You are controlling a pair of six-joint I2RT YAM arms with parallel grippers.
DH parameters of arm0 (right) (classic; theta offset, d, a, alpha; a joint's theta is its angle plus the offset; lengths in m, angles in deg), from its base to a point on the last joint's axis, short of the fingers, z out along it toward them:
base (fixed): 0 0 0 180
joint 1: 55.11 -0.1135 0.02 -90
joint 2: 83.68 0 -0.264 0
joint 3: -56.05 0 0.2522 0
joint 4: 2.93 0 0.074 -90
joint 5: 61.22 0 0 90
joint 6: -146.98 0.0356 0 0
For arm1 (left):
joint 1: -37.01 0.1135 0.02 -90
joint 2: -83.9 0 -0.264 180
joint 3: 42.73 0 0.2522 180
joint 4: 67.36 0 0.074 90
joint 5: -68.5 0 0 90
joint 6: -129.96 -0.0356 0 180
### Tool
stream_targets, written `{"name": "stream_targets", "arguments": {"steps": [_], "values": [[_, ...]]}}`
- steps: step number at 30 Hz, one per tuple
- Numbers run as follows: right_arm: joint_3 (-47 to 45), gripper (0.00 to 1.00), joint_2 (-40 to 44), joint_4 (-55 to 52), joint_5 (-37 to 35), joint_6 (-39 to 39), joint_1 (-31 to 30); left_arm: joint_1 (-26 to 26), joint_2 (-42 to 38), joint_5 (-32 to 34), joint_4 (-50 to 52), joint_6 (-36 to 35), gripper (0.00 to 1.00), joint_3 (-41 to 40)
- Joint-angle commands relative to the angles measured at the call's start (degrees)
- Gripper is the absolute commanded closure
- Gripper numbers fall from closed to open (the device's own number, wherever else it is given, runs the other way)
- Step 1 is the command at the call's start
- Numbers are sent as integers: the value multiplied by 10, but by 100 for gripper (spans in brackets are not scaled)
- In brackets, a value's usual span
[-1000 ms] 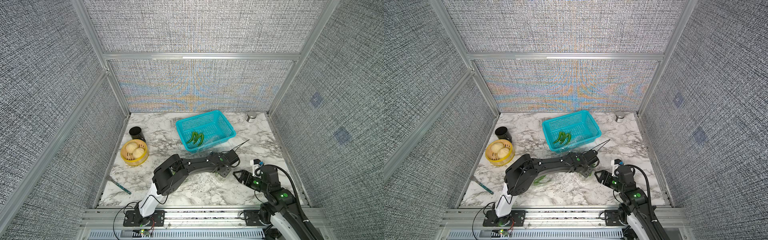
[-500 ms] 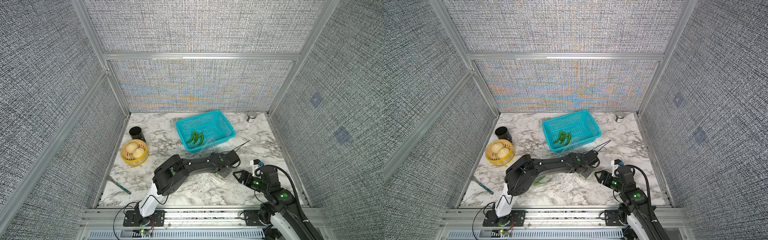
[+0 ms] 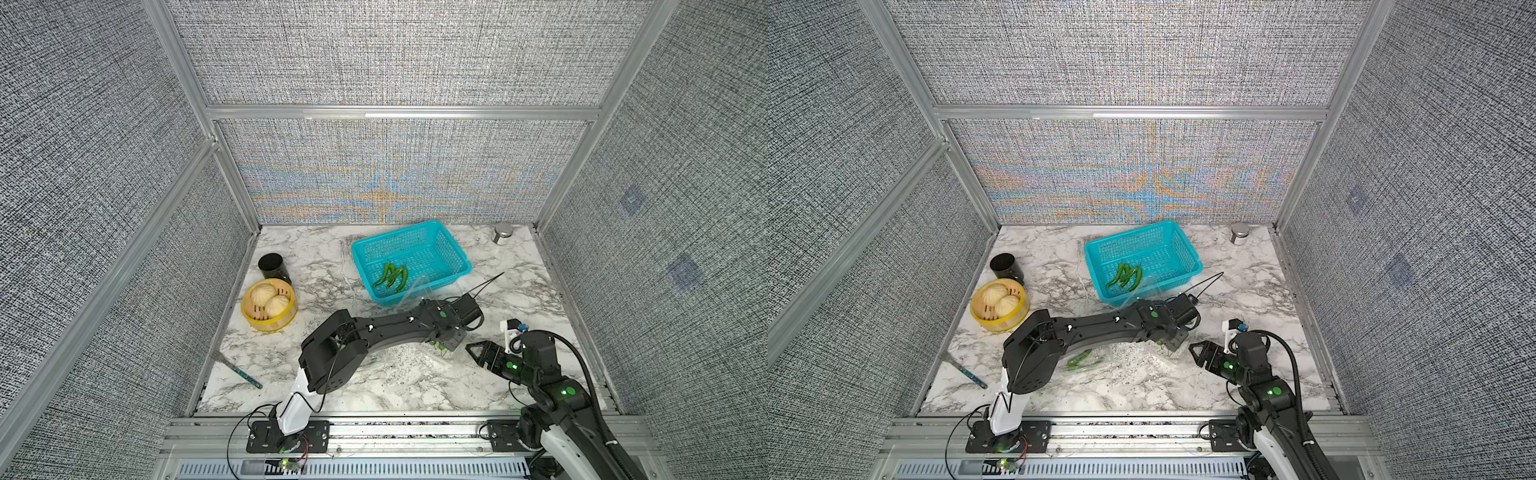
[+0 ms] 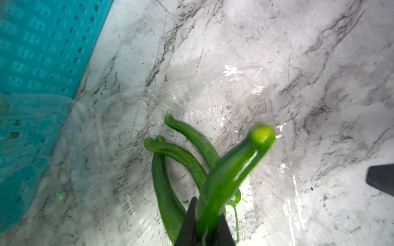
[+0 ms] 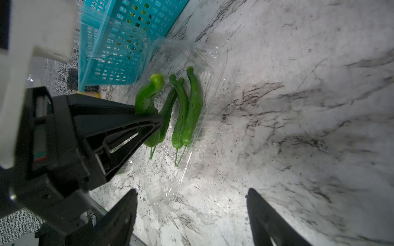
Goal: Take small green peppers out of containers
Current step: Pick up the green pepper from the packing box.
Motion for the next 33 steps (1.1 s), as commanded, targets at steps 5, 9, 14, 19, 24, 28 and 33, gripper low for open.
{"name": "stream_targets", "arguments": {"steps": [5,9,14,19,24,28,33], "values": [[-2,19,2,-9,1,1,0,0,0,2,59,23,95,46],[-2,19,2,-9,2,0,0,0,-11,-15,51,24,96,44],[-3,19,2,-9,1,0,0,0,-37,-44,38,22,96,44],[-4,19,2,-8,2,1,0,0,-66,-72,34,17,96,58],[-4,19,2,-8,2,1,0,4,-79,-69,56,7,96,83],[-4,19,3,-9,2,1,0,14,-90,-43,85,-5,96,107],[-5,19,-3,-3,4,1,0,54,-114,-14,102,-32,96,140]]}}
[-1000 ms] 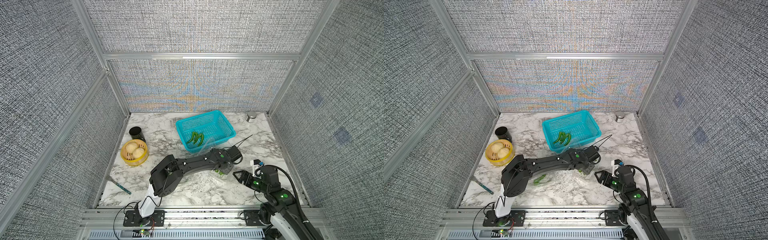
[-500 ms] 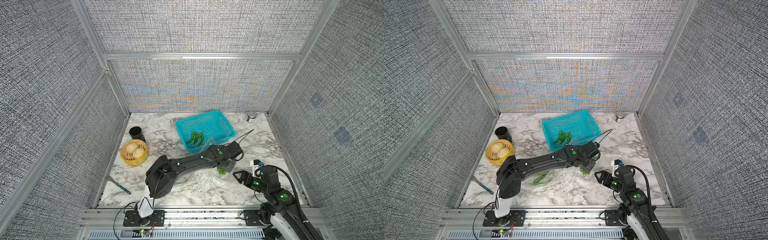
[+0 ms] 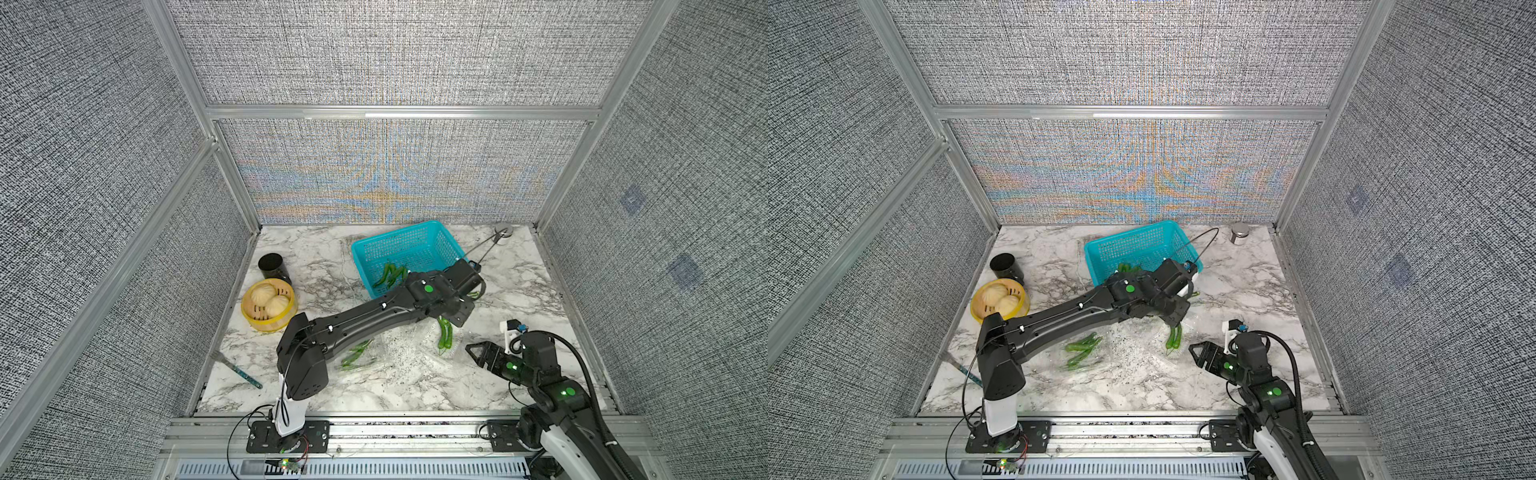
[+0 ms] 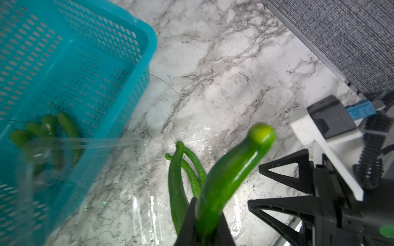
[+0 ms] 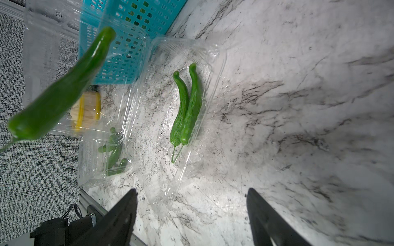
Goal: Take small green peppers out of containers
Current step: Pick up the green pepper from the packing box, then place the green pepper in the basket.
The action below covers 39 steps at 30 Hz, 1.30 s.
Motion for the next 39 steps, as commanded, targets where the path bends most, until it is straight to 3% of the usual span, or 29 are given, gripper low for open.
{"name": "stream_targets", "arguments": {"steps": [1,10,21,31,39], "values": [[0,19,-6,0,3,1,0,28,-21,27,8,-28,96,20],[-1,19,-23,16,9,0,0,138,-77,9,-112,-65,96,4],[-2,19,-32,23,13,-1,0,271,44,-36,-90,-6,96,44],[-4,19,-17,7,12,1,0,294,181,-63,-89,48,96,62],[-3,19,-2,-8,8,1,0,296,232,-45,-115,67,96,27]]}}
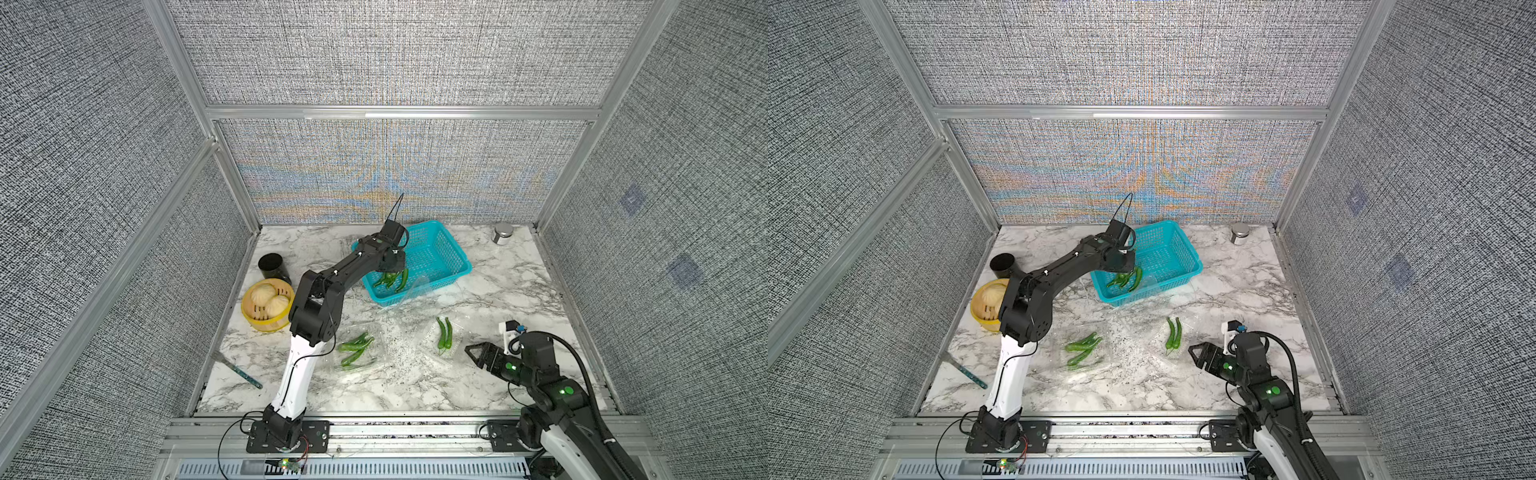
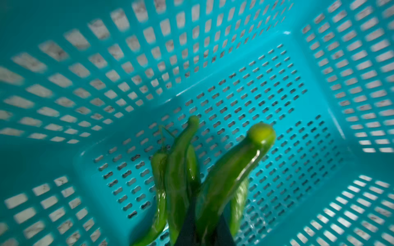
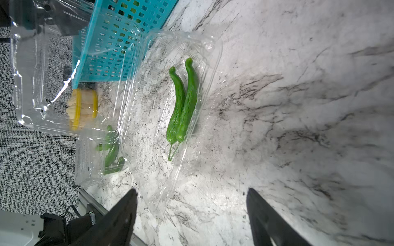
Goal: Take small green peppers out of containers
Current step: Place the green pepper in the basket, then pick up the green pepper from the packing box.
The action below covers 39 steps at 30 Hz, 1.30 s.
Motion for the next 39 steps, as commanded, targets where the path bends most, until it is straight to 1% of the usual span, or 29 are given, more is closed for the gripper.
{"name": "stream_targets", "arguments": {"steps": [1,2,3,4,7,9,10,13,19,22,24,26,27,29,31,33,35,39], "values": [[1,19,6,-11,4,0,0,0,6,13,-14,12,94,-13],[1,19,7,-12,4,1,0,0,7,16,-15,13,90,-19],[1,19,8,-12,4,2,0,-1,6,18,-15,14,84,-22],[1,19,8,-13,4,2,0,0,5,20,-15,14,77,-25],[2,19,7,-12,3,2,0,0,-13,22,-18,13,49,-36],[2,19,6,-11,3,2,0,0,-27,22,-16,11,35,-39],[2,19,6,-9,4,3,0,-1,-32,23,-13,10,30,-37],[1,19,3,-7,4,3,0,0,-43,23,0,6,21,-30],[4,19,6,-11,5,3,0,-3,-79,24,24,-3,19,-23],[6,19,8,-13,4,3,0,-12,-112,40,49,-16,19,-14],[8,19,7,-15,3,1,0,-24,-139,58,73,-23,24,-2],[9,19,5,-13,2,0,0,-37,-169,52,98,-28,27,11],[9,19,4,-12,1,0,0,-44,-176,43,102,-33,28,13],[9,19,0,-7,1,0,0,-65,-221,24,100,-52,28,10],[9,19,-4,-1,1,-1,0,-87,-248,18,101,-55,28,5],[10,19,-9,3,0,-2,0,-111,-266,17,110,-42,27,5],[14,19,-13,4,-3,-6,0,-135,-276,10,122,-12,27,4],[19,19,-20,5,-9,-17,3,-186,-271,-13,128,51,28,-13]]}}
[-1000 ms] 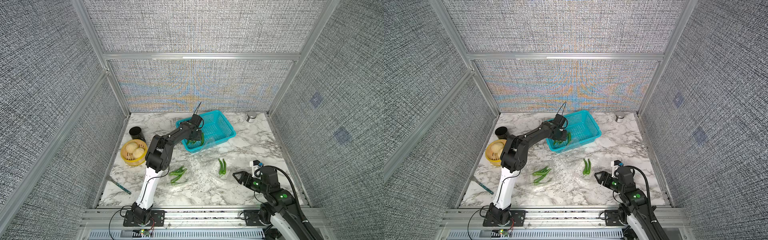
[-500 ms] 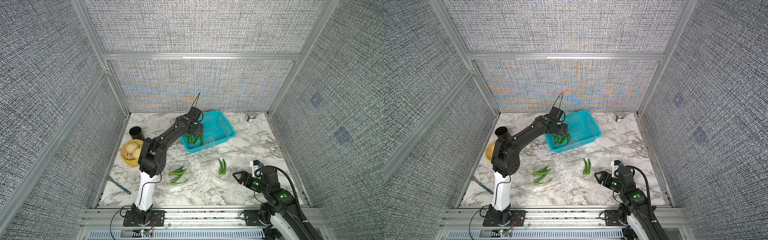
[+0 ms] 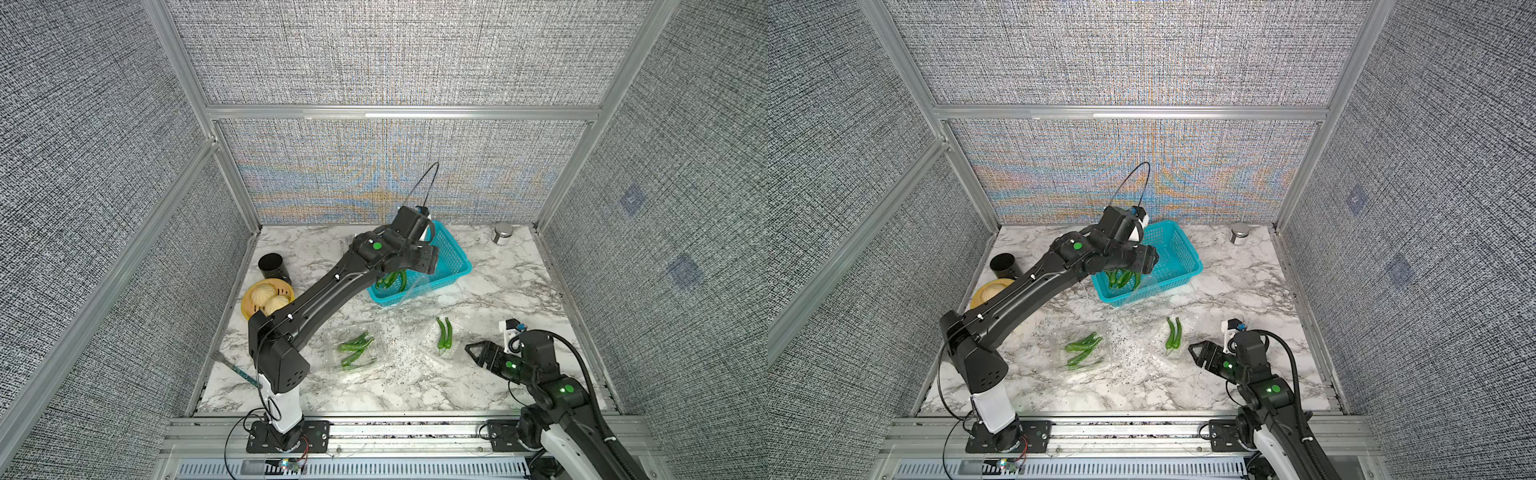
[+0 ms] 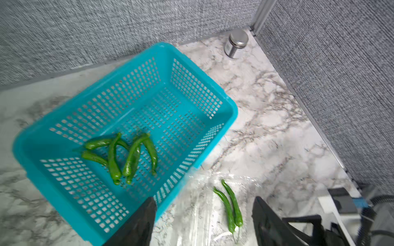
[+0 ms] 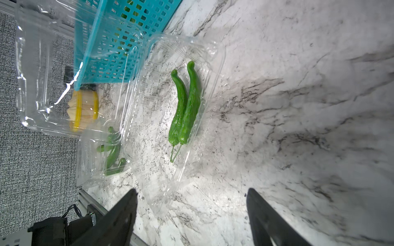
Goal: Take small green peppers out of containers
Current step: Pick up the green pepper from the packing box.
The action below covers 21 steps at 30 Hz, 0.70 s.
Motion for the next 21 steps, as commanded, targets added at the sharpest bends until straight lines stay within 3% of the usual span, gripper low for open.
{"name": "stream_targets", "arguments": {"steps": [1,8,16,21], "values": [[9,19,-7,4,-7,-15,4,-34,9,-26,21,69,28,-17],[27,19,-17,-11,-4,-43,26,-88,34,-47,-84,179,42,-151],[21,19,1,-28,12,-49,45,-118,104,-52,-99,185,51,-134],[14,19,17,-36,18,-46,50,-127,141,-39,-111,202,61,-147]]}}
